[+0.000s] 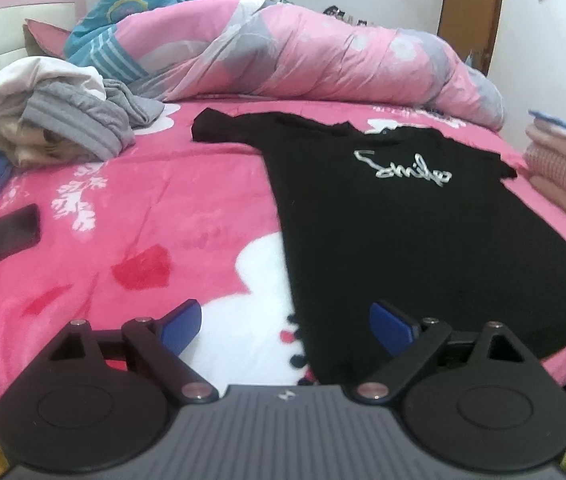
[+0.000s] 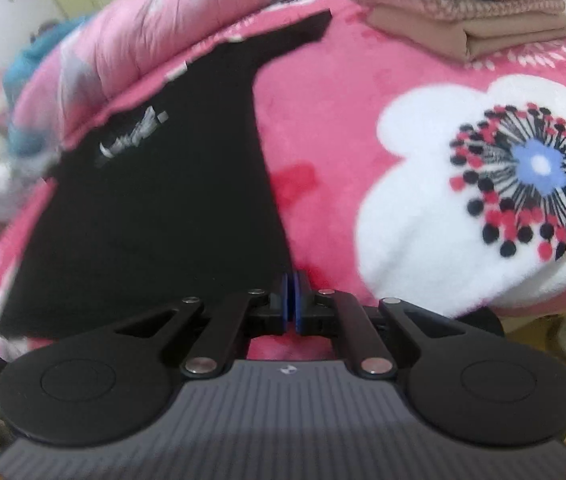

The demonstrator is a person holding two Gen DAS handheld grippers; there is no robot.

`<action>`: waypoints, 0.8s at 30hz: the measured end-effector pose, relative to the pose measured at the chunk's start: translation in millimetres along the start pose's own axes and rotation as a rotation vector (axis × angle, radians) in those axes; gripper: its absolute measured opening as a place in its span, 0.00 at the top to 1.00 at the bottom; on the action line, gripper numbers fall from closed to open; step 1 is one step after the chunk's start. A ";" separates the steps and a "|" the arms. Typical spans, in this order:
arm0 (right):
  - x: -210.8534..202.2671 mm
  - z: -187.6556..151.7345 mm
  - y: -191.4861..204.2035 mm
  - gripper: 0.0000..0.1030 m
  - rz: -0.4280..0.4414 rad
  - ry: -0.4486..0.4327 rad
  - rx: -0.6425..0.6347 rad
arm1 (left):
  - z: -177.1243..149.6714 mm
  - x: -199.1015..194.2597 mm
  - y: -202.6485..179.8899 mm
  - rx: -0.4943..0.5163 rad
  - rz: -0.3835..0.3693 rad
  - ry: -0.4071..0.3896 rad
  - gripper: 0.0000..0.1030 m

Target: Fold clothes

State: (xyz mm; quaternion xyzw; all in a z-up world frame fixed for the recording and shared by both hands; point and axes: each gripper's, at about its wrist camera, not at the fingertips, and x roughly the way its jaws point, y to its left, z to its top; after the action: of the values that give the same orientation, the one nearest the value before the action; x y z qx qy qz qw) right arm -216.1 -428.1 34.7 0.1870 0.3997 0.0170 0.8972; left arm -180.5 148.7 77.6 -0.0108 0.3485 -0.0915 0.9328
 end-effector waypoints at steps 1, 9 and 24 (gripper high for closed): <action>0.7 -0.7 1.4 0.98 -0.005 -0.004 -0.016 | -1.5 -2.2 1.3 -0.002 0.008 0.002 0.10; -39.1 29.2 31.0 0.93 -0.043 -0.149 -0.208 | -5.5 -14.0 13.7 -0.015 0.022 -0.021 0.11; 16.5 22.8 103.4 0.94 0.096 -0.043 -0.430 | -48.2 -19.9 -12.5 0.258 0.180 0.134 0.18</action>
State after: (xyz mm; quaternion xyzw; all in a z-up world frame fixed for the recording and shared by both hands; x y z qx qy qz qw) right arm -176.0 -336.4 73.0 0.0107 0.3584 0.1407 0.9229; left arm -228.7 142.0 55.1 0.1466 0.3950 -0.0522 0.9054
